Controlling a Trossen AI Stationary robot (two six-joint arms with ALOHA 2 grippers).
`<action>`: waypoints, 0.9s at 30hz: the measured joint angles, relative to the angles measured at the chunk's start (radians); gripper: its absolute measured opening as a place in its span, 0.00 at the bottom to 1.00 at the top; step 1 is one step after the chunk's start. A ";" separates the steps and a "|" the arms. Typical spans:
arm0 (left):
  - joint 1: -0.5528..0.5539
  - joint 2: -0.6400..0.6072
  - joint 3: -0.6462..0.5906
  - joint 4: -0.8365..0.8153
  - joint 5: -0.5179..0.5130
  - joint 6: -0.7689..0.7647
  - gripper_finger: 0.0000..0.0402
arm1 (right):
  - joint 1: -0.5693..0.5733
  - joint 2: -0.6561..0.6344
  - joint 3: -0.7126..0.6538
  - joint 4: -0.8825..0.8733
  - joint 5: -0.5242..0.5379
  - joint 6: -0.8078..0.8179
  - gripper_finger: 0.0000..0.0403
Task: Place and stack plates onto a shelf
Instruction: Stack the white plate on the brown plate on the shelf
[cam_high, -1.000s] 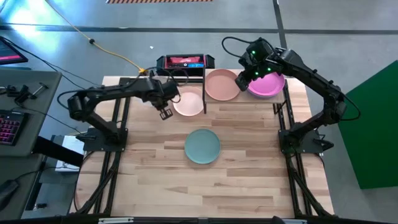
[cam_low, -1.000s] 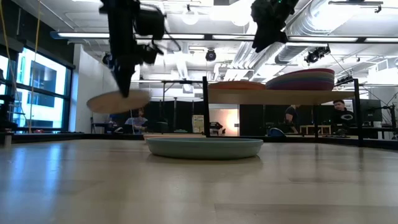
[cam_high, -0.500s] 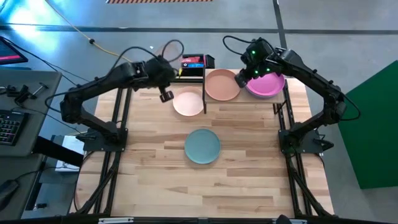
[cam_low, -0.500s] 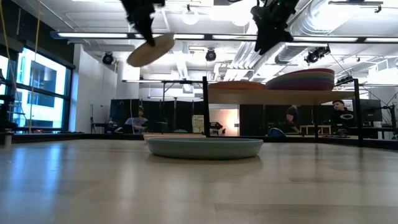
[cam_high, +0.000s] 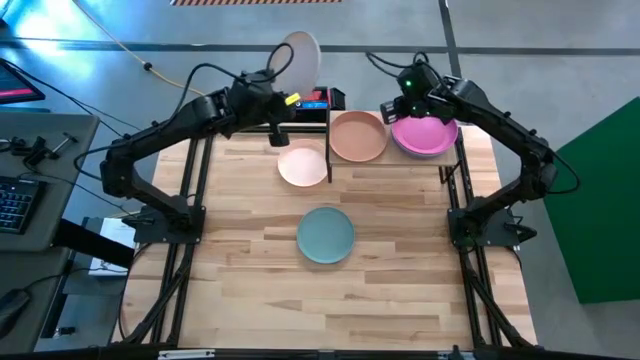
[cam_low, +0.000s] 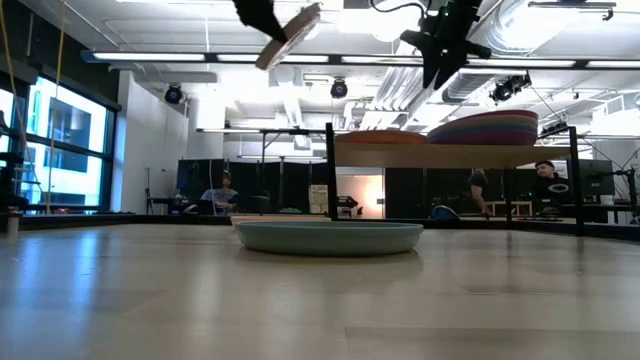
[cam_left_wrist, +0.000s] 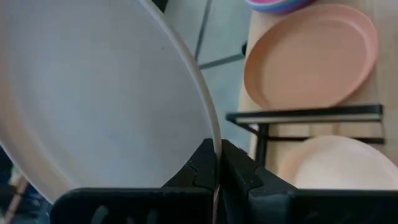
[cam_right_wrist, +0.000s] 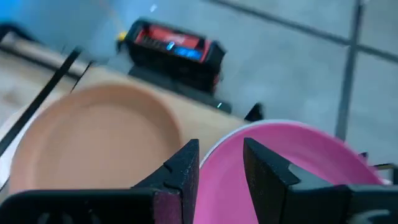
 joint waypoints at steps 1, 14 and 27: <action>0.000 0.009 0.000 0.016 0.001 0.014 0.00 | 0.000 -0.004 0.000 0.010 0.024 0.010 0.26; -0.035 0.157 0.000 0.085 0.039 0.109 0.00 | -0.051 -0.118 0.000 0.008 0.040 0.002 0.26; -0.095 0.303 0.000 0.237 0.114 0.343 0.00 | -0.052 -0.132 0.000 -0.060 0.026 -0.031 0.26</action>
